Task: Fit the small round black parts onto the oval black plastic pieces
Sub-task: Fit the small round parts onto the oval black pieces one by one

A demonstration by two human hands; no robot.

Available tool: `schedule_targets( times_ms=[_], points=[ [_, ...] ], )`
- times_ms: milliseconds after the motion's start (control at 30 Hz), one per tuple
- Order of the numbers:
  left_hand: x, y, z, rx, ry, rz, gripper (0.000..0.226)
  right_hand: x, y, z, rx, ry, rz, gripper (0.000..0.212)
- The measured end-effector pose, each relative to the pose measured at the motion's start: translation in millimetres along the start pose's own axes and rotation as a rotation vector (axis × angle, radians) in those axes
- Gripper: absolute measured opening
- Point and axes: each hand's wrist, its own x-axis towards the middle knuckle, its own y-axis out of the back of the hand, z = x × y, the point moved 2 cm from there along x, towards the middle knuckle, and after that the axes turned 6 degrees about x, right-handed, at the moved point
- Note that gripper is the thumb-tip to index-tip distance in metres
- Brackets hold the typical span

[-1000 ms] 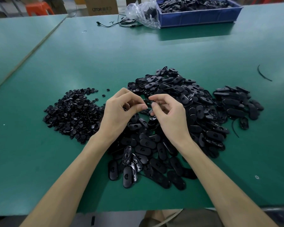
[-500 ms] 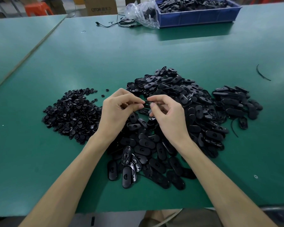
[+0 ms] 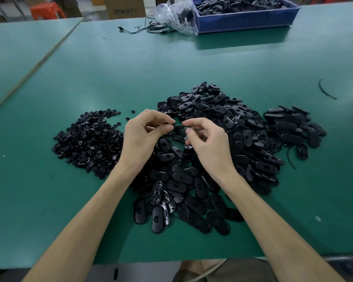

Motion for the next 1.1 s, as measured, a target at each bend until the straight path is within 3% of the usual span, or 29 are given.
schedule_targets(
  times_ms=[700,1100],
  points=[
    [-0.1,-1.1,-3.1,-0.026,0.054,-0.01,0.011,-0.5,0.8,1.0,-0.006,-0.001,0.001,0.017],
    [-2.6,-6.4,-0.6,-0.009,0.022,-0.134,0.012,1.2,0.5,3.7,-0.011,-0.011,0.001,0.018]
  ],
)
